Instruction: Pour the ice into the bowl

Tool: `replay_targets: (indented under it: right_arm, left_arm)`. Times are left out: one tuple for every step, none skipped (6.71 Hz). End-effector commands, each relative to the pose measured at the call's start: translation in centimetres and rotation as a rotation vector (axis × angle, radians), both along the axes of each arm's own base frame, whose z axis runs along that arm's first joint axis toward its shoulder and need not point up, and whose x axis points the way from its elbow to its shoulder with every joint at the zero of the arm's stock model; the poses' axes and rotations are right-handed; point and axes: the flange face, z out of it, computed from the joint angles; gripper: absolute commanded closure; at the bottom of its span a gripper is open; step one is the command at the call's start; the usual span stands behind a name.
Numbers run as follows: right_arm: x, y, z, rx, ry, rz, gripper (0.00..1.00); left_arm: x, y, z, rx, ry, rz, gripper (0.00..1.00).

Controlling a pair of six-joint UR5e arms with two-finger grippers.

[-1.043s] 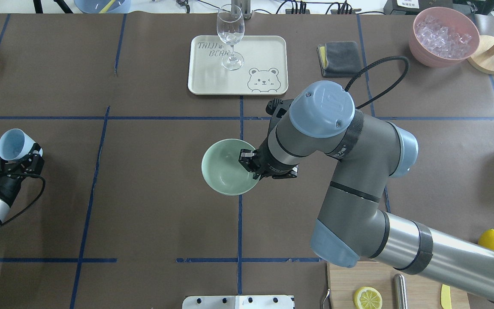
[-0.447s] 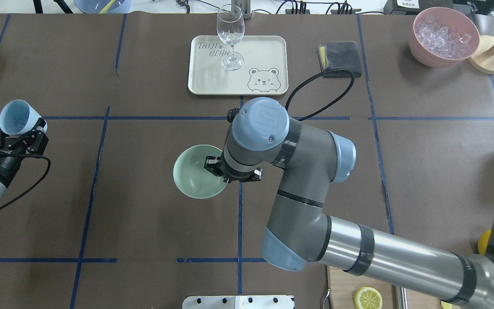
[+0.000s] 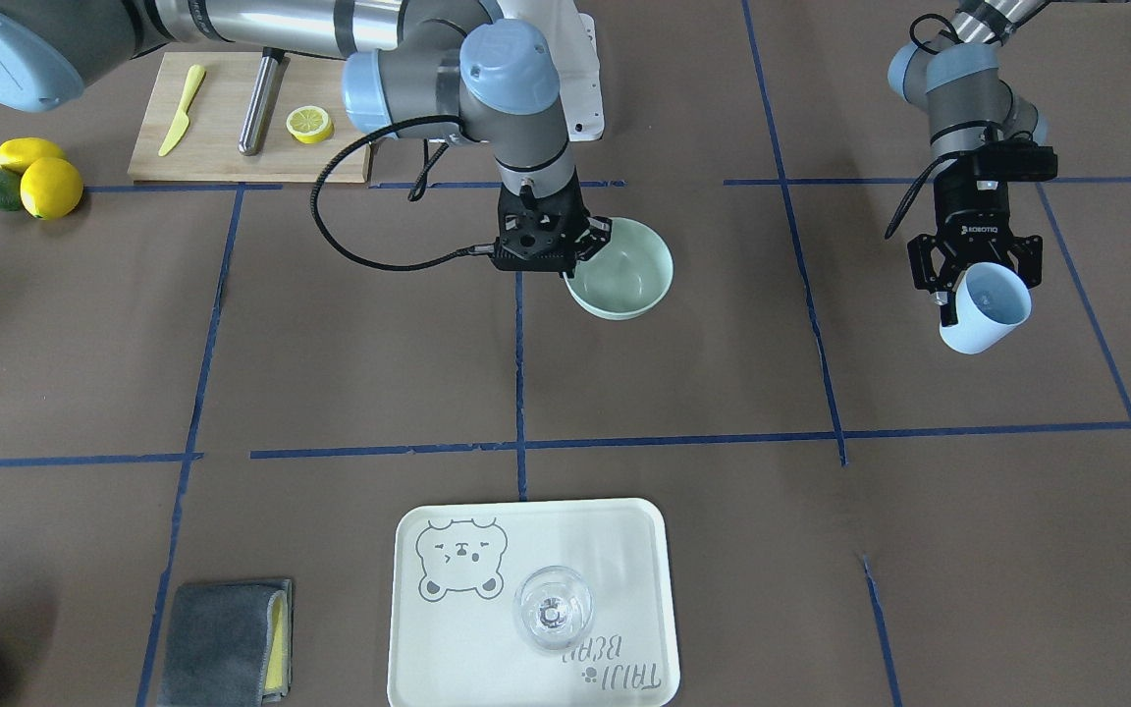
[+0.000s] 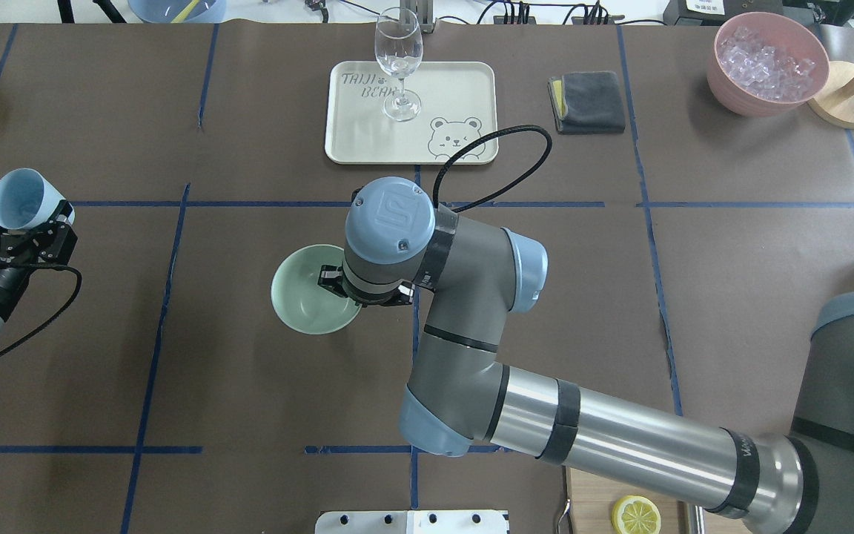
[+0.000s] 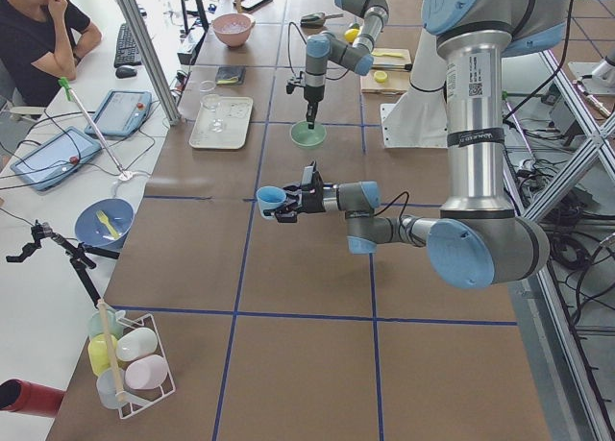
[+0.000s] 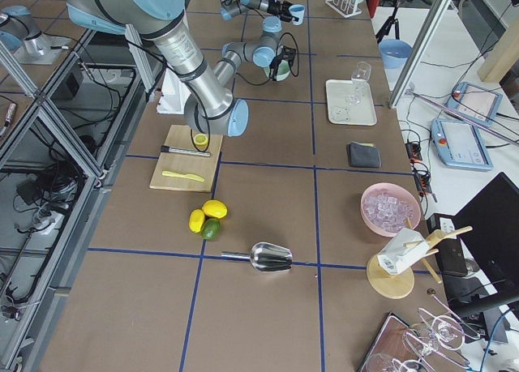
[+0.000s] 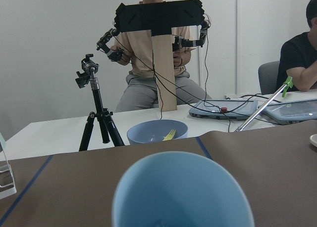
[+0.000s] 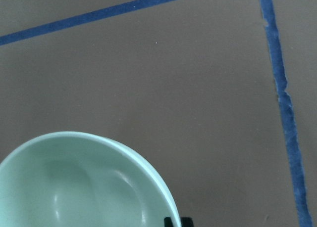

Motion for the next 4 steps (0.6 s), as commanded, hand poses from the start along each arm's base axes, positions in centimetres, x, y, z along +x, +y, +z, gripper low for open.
replay_targets:
  right_arm:
    - [-1.1,0.6,-0.3,0.006,-0.005,-0.006,0.56]
    - [-1.0,0.6,-0.5,0.007,-0.01,-0.006,0.04]
    - [-0.5,0.8,-1.4,0.014,-0.031,-0.007,0.0]
    - [0.6,1.0,-2.6,0.021,-0.055,-0.007,0.0]
  left_arm:
    - [0.2,0.0,0.0,0.021,-0.093,0.014,1.0]
    - [0.3,-0.1,-0.5,0.037,-0.135,0.014,1.0]
    - [0.2,-0.1,-2.3,0.061,-0.145,0.015,1.0]
    - [0.8,0.0,-3.0,0.054,-0.167,0.025,1.0]
